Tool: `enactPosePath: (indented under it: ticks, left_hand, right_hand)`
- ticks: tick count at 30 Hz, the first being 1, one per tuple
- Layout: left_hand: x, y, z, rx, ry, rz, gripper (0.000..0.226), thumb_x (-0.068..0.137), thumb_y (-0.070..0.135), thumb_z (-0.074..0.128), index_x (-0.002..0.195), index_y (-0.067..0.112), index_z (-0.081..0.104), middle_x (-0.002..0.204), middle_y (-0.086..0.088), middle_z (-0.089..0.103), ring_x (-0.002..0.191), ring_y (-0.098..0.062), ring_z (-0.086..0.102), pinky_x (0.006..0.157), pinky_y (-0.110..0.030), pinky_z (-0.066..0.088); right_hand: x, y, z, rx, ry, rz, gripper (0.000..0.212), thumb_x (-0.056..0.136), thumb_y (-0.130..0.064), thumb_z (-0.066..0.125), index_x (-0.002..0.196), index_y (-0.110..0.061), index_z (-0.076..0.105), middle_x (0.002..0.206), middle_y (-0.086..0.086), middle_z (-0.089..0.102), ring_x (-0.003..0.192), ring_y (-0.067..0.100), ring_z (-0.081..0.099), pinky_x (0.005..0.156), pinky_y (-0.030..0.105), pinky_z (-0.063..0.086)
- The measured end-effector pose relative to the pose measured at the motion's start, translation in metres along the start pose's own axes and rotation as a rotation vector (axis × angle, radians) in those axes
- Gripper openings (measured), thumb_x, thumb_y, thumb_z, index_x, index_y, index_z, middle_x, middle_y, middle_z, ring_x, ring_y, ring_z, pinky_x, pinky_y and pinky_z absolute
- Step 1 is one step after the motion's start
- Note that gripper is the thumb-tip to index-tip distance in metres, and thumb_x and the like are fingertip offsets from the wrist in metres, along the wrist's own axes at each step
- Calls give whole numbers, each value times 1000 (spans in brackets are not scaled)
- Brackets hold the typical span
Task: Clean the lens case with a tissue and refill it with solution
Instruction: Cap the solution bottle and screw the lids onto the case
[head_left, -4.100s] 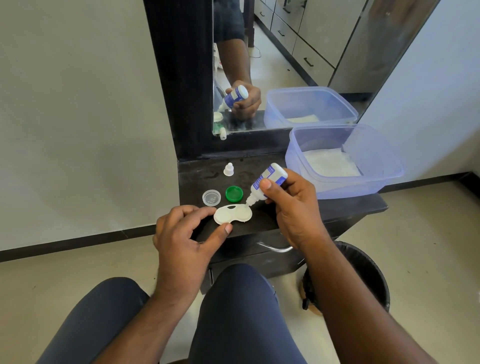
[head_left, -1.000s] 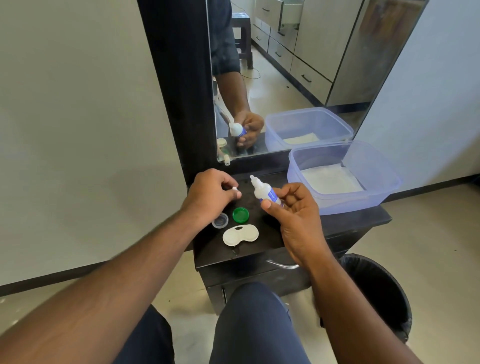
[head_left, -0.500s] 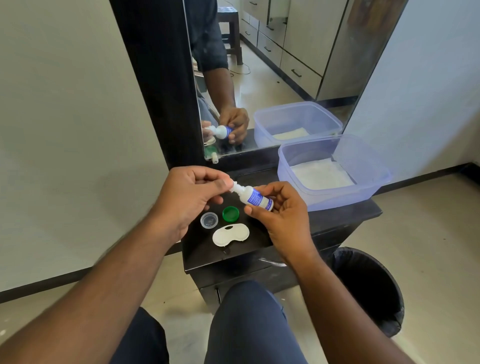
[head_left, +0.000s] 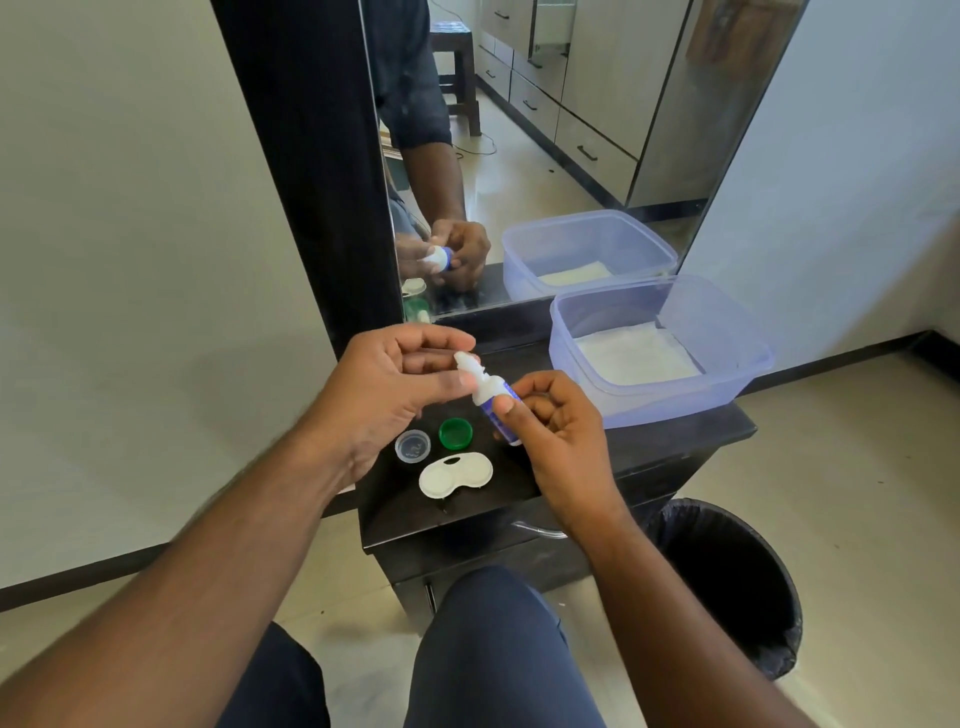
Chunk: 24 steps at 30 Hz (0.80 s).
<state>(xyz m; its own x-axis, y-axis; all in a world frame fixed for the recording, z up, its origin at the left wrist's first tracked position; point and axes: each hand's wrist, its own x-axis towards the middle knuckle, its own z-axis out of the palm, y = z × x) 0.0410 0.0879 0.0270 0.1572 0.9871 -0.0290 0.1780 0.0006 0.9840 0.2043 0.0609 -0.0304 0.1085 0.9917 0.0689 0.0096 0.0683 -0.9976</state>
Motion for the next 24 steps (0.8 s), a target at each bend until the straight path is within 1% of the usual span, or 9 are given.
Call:
enactPosePath:
  ticks: [3, 8, 11, 14, 16, 18, 20, 22, 24]
  left_hand:
    - [1, -3, 7, -30, 130, -70, 20, 76, 27, 75, 95, 21, 74, 86, 2, 76, 64, -7, 61, 54, -21, 45]
    - [-1, -7, 28, -70, 344, -61, 15, 75, 28, 78, 80, 15, 74, 73, 2, 73, 55, 3, 60, 45, -8, 43]
    - [-1, -6, 30, -97, 311, -45, 12, 78, 17, 76, 89, 14, 74, 83, -1, 75, 66, 3, 66, 51, -6, 44]
    - [-2, -4, 25, -111, 150, -23, 29, 87, 6, 65, 113, 18, 67, 95, 2, 76, 86, -1, 70, 61, -11, 49]
    - [-1, -5, 22, -117, 61, -36, 39, 90, 10, 61, 124, 29, 58, 103, 7, 75, 99, -7, 68, 76, -25, 50]
    - [-2, -3, 22, -183, 45, -86, 46, 83, 27, 66, 127, 34, 54, 107, 8, 73, 104, -11, 65, 84, -35, 46]
    - [-2, -1, 26, -228, 120, -103, 56, 71, 40, 70, 124, 30, 56, 97, 8, 74, 95, -7, 67, 77, -30, 45]
    - [-3, -2, 31, -221, 219, -63, 51, 71, 32, 76, 119, 23, 59, 85, 4, 73, 79, -2, 69, 66, -19, 48]
    - [-3, -4, 35, -205, 273, -26, 43, 76, 19, 77, 116, 21, 60, 83, 0, 74, 76, -2, 70, 64, -15, 50]
  right_hand:
    - [0, -1, 1, -1, 0, -8, 16, 82, -23, 71, 92, -17, 60, 83, 3, 71, 78, 16, 68, 63, 20, 53]
    - [-2, 0, 1, -35, 10, -27, 21, 78, -26, 74, 92, -19, 60, 85, -3, 71, 80, 14, 68, 69, 27, 56]
    - [-2, -1, 0, -35, 21, -23, 20, 80, -26, 72, 93, -20, 59, 86, -3, 70, 80, 9, 67, 68, 21, 56]
    - [-1, -2, -2, -2, 11, -19, 18, 83, -23, 69, 95, -15, 59, 87, 2, 70, 77, 8, 67, 64, 16, 52]
    - [-1, -2, -2, -3, 4, -10, 18, 83, -24, 68, 96, -15, 59, 90, 3, 71, 81, 9, 68, 66, 18, 53]
    - [-1, -1, -1, 3, 2, -13, 17, 83, -25, 67, 96, -17, 58, 92, 3, 71, 83, 12, 69, 68, 19, 54]
    - [-1, -2, -1, 6, 7, -15, 18, 83, -27, 67, 95, -18, 58, 92, 2, 71, 83, 11, 68, 67, 17, 53]
    - [-2, -2, -1, 16, 4, -15, 22, 80, -31, 66, 95, -17, 58, 91, 1, 71, 83, 12, 69, 68, 18, 54]
    - [-2, -2, -2, 52, -5, -15, 26, 78, -34, 64, 95, -16, 58, 91, 5, 71, 83, 16, 69, 71, 22, 56]
